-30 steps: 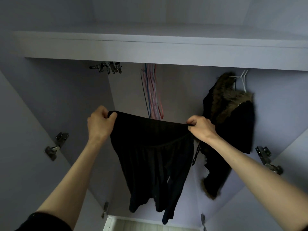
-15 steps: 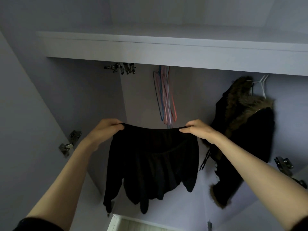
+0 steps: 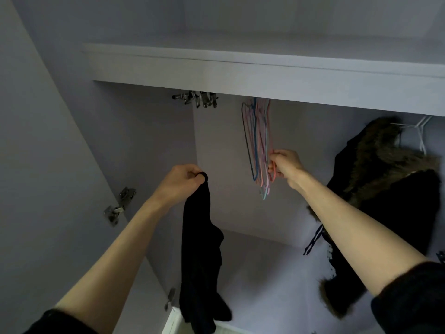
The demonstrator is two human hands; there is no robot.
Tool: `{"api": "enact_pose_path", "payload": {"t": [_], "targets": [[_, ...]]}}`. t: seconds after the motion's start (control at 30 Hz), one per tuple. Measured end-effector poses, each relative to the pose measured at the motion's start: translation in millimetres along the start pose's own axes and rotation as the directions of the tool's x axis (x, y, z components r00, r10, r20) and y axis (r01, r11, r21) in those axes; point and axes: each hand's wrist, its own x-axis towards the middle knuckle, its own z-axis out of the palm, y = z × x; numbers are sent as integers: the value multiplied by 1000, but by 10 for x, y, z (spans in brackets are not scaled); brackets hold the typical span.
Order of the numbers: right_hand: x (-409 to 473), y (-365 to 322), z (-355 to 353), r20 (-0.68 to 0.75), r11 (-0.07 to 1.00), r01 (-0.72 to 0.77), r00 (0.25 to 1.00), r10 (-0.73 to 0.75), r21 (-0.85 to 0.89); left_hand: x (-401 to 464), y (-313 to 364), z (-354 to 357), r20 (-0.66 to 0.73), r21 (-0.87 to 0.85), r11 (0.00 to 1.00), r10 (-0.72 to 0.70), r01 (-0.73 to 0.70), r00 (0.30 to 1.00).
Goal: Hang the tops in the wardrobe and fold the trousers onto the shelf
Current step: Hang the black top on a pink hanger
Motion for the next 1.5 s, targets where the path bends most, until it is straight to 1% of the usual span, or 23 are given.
{"api": "enact_pose_path", "payload": {"t": [0.07, 0.17, 0.23, 0.37, 0.47, 0.57, 0.67, 0.73, 0.83, 0.9, 0.97, 1.07, 1.13, 1.23, 1.3, 1.37, 1.43, 1.5], "targets": [[49, -23, 14, 21, 996, -19, 1000, 17, 88, 9, -18, -49, -28, 16, 1000, 4, -4, 1000], [109, -67, 2, -8, 948, -62, 998, 68, 311, 33, -58, -87, -80, 36, 999, 21, -18, 997], [98, -89, -41, -27, 924, -44, 998, 59, 379, 56, -87, -88, -102, 34, 999, 20, -17, 995], [3, -82, -135, -78, 930, 39, 997, -11, 365, 81, -122, -68, -125, 54, 999, 12, -5, 992], [-78, 20, -180, -127, 944, 27, 992, 15, 329, 66, -133, -28, -145, 77, 997, -2, 14, 989], [-185, 228, -233, -233, 963, 48, 972, 16, 264, 35, -170, 63, -161, 127, 991, -16, 37, 987], [-331, 558, -282, -297, 953, 56, 954, 37, 297, -9, -255, 173, -138, 182, 980, -51, 76, 989], [-449, 824, -336, -354, 962, 54, 934, 47, 269, -70, -327, 272, -95, 148, 984, -80, 94, 992], [-662, 1171, -439, -416, 967, 73, 909, 37, 244, -154, -377, 395, -63, 31, 994, -101, 103, 993], [-796, 1323, -494, -393, 958, 92, 919, 23, 270, -174, -387, 430, -64, -20, 995, -103, 102, 993], [-877, 1362, -581, -348, 941, 114, 938, 4, 319, -184, -381, 476, -36, -45, 994, -101, 99, 994], [-878, 1287, -708, -307, 871, 118, 951, 40, 477, -213, -370, 518, -21, -64, 993, -100, 98, 995], [-869, 1304, -779, -291, 851, 54, 949, 119, 523, -238, -376, 550, -10, -69, 992, -109, 108, 994], [-902, 1460, -792, -253, 877, -99, 937, 241, 470, -266, -400, 586, 11, -51, 988, -145, 145, 989], [-956, 1558, -806, -175, 845, -228, 921, 348, 483, -283, -423, 615, 36, -30, 986, -160, 161, 986], [-1014, 1638, -851, -56, 783, -357, 894, 444, 510, -298, -443, 647, 68, -26, 984, -172, 175, 983], [-1065, 1730, -908, 17, 718, -403, 877, 479, 567, -311, -460, 675, 95, -16, 983, -183, 185, 978], [-1107, 1793, -957, 44, 682, -398, 880, 473, 614, -310, -465, 702, 120, 2, 980, -197, 198, 973]]}}
